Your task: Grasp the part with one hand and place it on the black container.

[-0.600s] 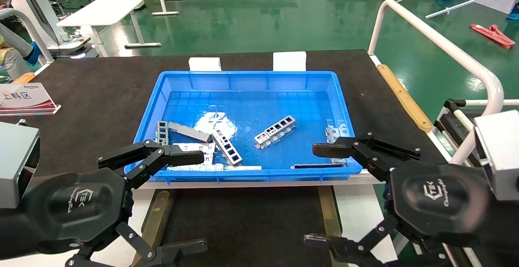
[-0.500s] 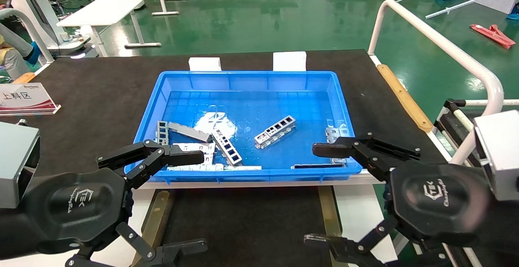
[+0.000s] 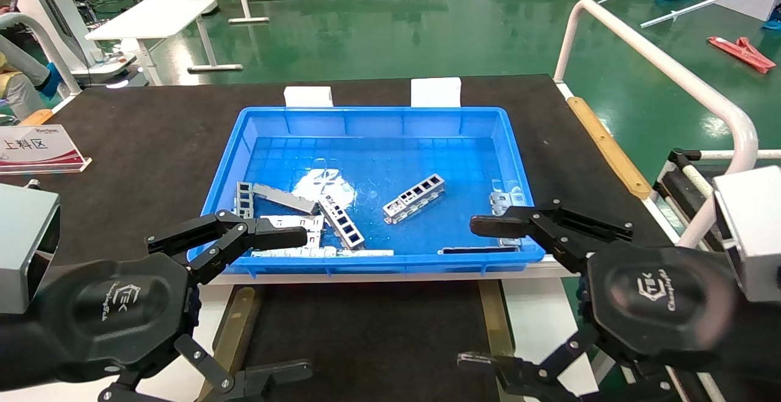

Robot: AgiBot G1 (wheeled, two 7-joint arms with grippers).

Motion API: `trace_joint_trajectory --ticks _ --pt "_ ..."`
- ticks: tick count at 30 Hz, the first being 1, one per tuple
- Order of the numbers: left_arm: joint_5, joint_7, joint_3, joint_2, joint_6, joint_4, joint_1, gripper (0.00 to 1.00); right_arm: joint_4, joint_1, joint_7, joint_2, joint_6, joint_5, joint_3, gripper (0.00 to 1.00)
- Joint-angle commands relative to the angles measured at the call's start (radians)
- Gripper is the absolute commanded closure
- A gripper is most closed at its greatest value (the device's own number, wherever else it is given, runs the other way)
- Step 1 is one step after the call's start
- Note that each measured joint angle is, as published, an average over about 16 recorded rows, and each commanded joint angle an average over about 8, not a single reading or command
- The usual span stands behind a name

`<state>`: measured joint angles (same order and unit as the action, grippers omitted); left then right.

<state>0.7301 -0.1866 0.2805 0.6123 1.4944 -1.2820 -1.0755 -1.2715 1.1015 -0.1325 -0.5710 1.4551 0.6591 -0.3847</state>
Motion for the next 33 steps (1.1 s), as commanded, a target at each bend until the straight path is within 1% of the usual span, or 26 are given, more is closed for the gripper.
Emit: trace_joint_trajectory --ticks 1,25,33 --pt "0.000 0.000 0.000 0.000 0.000 0.000 0.000 0.00 0.000 0.000 0.000 0.000 0.000 0.000 0.000 0.00" --pt "0.000 0.000 0.000 0.000 0.000 -0.001 0.000 0.00 0.000 0.000 0.000 0.000 0.000 0.000 0.000 0.00" --pt "0.016 -0.001 0.006 0.003 -0.009 -0.016 -0.003 0.00 0.000 0.000 0.000 0.000 0.000 0.000 0.000 0.00"
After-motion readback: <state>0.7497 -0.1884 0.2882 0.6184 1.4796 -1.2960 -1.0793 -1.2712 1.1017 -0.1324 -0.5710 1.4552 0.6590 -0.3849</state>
